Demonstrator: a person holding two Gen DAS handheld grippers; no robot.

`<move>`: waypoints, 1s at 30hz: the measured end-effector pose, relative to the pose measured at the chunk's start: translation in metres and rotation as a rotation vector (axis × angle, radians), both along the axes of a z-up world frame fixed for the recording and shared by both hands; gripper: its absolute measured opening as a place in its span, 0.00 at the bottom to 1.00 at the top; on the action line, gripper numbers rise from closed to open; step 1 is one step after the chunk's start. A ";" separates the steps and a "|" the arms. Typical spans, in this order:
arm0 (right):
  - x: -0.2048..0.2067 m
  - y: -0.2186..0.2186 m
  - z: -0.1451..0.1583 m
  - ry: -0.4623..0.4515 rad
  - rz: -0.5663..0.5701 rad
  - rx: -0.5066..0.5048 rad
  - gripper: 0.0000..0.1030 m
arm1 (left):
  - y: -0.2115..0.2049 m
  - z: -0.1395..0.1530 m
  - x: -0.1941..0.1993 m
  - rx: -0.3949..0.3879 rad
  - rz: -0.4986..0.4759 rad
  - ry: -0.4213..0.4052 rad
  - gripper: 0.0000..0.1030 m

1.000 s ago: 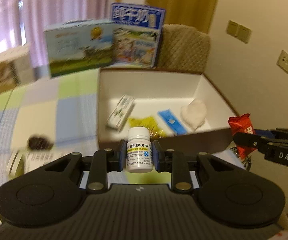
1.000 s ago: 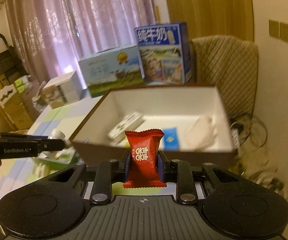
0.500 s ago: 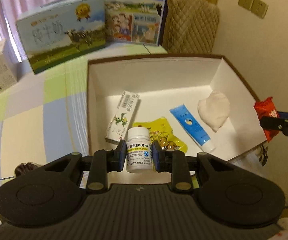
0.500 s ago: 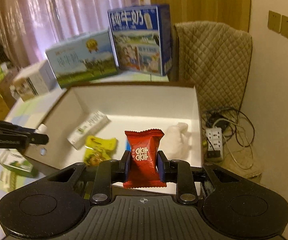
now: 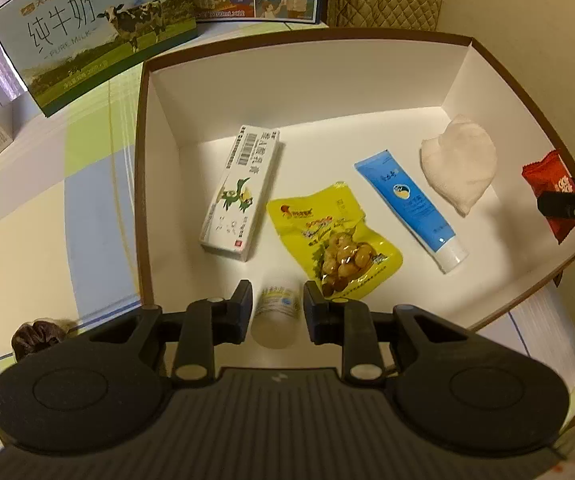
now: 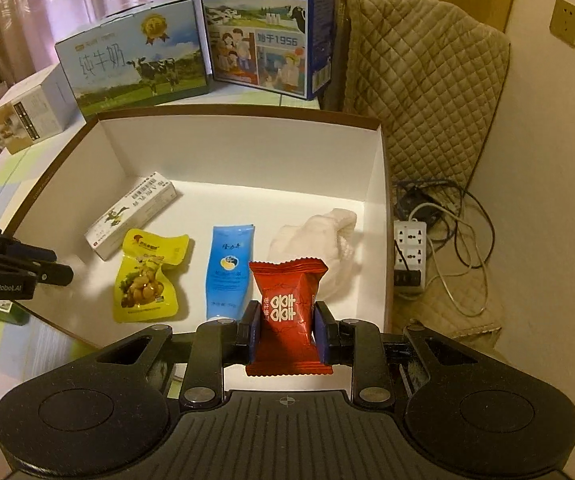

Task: Organize objects
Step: 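Open both tools to drop the pill bottle and candy packet into the box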

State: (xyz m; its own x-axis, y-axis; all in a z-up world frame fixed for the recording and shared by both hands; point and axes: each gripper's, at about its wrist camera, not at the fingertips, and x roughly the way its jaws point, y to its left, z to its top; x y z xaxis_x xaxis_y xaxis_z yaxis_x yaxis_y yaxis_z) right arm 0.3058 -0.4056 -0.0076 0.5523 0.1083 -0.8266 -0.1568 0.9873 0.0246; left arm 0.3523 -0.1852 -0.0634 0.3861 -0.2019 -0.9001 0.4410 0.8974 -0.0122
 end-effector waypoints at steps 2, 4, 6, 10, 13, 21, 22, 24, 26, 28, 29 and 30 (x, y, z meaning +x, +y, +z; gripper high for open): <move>0.001 -0.001 0.000 0.002 0.000 -0.002 0.23 | -0.002 0.002 0.000 -0.002 -0.004 -0.013 0.27; 0.002 -0.002 0.001 0.004 -0.001 0.003 0.23 | -0.004 0.005 -0.001 0.005 -0.012 -0.029 0.28; 0.001 -0.003 0.001 0.009 0.000 0.010 0.23 | -0.003 0.007 -0.001 0.000 -0.007 -0.035 0.33; 0.002 -0.005 0.000 0.026 -0.003 0.028 0.23 | 0.001 0.012 -0.002 -0.003 -0.001 -0.055 0.40; 0.003 -0.007 0.001 0.018 -0.008 0.062 0.24 | 0.003 0.016 -0.004 -0.010 -0.005 -0.068 0.46; -0.006 -0.008 0.016 -0.033 -0.030 0.097 0.45 | 0.014 0.033 -0.018 -0.050 -0.027 -0.117 0.66; -0.009 -0.008 0.018 -0.040 -0.028 0.095 0.46 | 0.017 0.036 -0.021 -0.058 -0.027 -0.121 0.68; -0.015 -0.006 0.021 -0.051 -0.019 0.092 0.47 | 0.023 0.042 -0.026 -0.077 -0.028 -0.130 0.70; -0.021 -0.005 0.025 -0.064 -0.015 0.099 0.48 | 0.029 0.050 -0.031 -0.097 -0.026 -0.141 0.70; -0.028 -0.004 0.031 -0.080 -0.012 0.118 0.48 | 0.037 0.058 -0.037 -0.116 -0.021 -0.154 0.71; -0.032 -0.002 0.033 -0.089 -0.007 0.124 0.49 | 0.041 0.062 -0.041 -0.124 -0.021 -0.162 0.73; -0.036 0.000 0.036 -0.099 -0.002 0.129 0.49 | 0.045 0.067 -0.044 -0.130 -0.020 -0.173 0.75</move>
